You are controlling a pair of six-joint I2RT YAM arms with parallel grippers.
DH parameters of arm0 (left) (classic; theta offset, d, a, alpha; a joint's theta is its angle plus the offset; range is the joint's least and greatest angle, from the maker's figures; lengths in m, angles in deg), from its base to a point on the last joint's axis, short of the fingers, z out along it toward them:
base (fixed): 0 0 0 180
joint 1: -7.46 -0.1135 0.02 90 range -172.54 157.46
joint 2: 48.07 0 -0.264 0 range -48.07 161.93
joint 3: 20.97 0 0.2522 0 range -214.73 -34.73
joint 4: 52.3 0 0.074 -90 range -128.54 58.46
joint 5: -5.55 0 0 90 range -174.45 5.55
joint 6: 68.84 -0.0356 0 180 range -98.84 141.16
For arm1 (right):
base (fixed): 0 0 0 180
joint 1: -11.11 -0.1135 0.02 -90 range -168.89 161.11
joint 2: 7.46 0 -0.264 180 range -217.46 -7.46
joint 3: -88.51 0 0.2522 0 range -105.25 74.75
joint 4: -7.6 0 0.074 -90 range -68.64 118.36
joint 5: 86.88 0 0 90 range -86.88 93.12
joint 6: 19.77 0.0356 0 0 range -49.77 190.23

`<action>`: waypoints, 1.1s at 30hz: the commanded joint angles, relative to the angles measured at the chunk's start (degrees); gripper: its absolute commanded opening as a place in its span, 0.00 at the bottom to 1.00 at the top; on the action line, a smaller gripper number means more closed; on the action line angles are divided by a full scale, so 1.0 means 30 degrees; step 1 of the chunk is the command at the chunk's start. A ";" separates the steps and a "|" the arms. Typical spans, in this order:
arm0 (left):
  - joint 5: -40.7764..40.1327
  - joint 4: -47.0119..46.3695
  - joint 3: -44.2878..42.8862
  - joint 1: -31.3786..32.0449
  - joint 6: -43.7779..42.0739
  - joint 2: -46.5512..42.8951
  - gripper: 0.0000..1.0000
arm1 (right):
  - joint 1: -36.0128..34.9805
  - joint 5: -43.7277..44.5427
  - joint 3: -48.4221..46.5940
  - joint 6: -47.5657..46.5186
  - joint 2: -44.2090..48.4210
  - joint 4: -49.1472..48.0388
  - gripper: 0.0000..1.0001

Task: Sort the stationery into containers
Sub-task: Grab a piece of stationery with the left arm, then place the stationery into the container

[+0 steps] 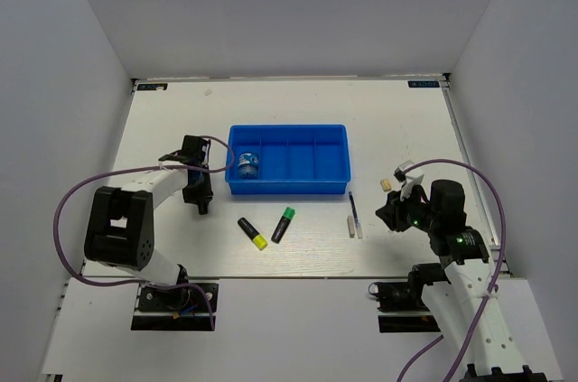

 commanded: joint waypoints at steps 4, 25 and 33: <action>0.0207 0.1530 -0.0510 -0.0309 0.0463 -0.3373 0.01 | -0.0088 -0.0445 -0.0571 0.0118 0.0442 -0.0079 0.51; 0.1237 -0.0371 -0.6953 0.7043 0.3246 -0.1402 0.03 | -0.0059 -0.0065 -0.0541 0.0176 0.0560 -0.0197 0.02; -0.0578 0.0506 -1.0790 0.8390 0.3159 0.2293 0.13 | -0.0088 -0.0182 -0.0630 0.0205 0.0735 -0.0022 0.08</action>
